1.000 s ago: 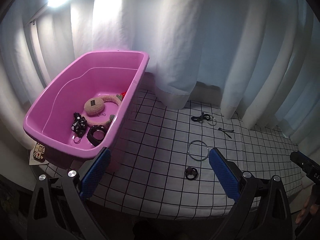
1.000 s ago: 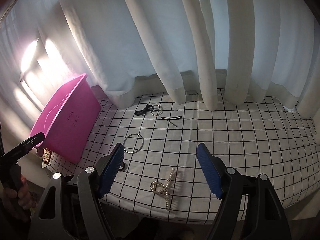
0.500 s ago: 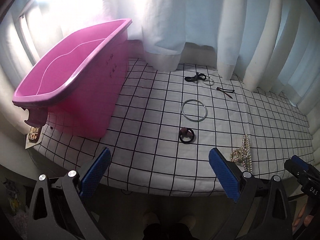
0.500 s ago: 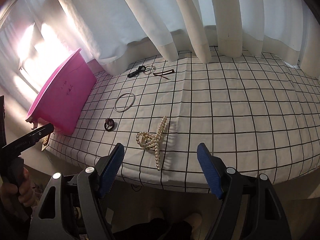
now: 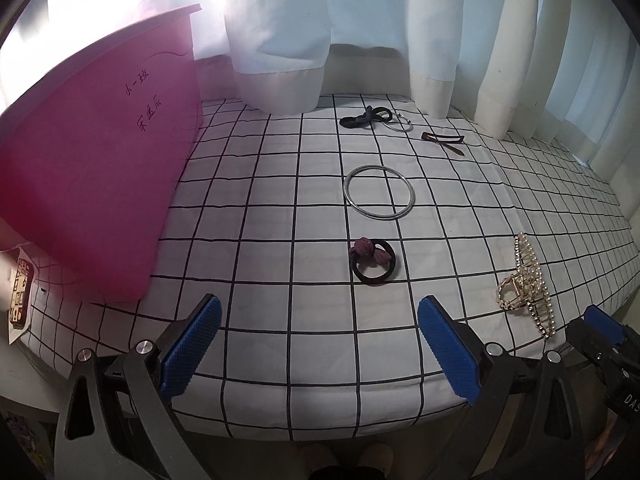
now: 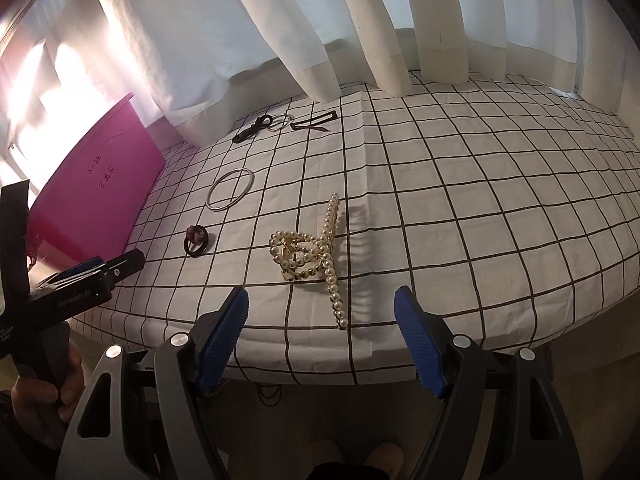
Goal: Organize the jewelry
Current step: 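Move both tools back toward the pearl claw and hair tie on the table, then close the left tool on the pink-knot hair tie while the right tool grasps the pearl claw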
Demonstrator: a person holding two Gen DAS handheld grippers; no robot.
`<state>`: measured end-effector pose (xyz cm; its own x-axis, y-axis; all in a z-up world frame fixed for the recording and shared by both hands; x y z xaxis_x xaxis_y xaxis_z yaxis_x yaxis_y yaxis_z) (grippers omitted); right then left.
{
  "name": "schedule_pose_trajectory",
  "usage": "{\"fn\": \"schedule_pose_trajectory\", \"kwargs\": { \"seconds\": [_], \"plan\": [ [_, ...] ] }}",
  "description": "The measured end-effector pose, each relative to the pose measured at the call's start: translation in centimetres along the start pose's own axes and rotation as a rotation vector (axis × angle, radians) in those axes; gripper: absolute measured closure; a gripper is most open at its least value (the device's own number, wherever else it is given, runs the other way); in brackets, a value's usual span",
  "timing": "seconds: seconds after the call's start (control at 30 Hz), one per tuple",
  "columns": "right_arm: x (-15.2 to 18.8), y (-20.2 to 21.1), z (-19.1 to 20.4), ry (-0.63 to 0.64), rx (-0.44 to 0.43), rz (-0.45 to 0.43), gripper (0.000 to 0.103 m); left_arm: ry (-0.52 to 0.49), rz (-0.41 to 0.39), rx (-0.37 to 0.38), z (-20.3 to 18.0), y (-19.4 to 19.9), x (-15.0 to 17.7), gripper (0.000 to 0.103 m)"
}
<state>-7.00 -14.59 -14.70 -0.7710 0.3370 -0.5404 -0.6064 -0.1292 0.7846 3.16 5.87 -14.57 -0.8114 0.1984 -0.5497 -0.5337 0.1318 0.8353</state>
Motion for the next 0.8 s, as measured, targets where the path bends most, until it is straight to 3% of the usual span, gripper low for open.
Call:
{"fn": "schedule_pose_trajectory", "kwargs": {
  "seconds": [0.27,0.47,0.8],
  "plan": [
    [0.4,-2.6,1.1,0.107,0.064,-0.103,0.031,-0.026,-0.05,0.023,-1.6,-3.8,0.2,0.006],
    [0.4,-4.3,0.8,0.106,0.081,-0.113,0.031,-0.005,-0.034,0.051,-2.0,-5.7,0.3,0.006],
    [-0.1,-5.5,0.7,0.126,0.121,-0.121,0.031,-0.018,-0.036,0.027,-2.7,-7.3,-0.7,0.006]
  ]
}}
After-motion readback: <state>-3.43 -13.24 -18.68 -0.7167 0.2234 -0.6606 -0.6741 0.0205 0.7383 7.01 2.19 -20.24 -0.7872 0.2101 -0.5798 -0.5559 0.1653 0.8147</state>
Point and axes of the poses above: each gripper's, at about its wrist camera, not at the fingertips, and y roughly against the way its jaws point, z to its left, x to its underside, the point moved 4 cm from there along -y, roughly the way its jaws point
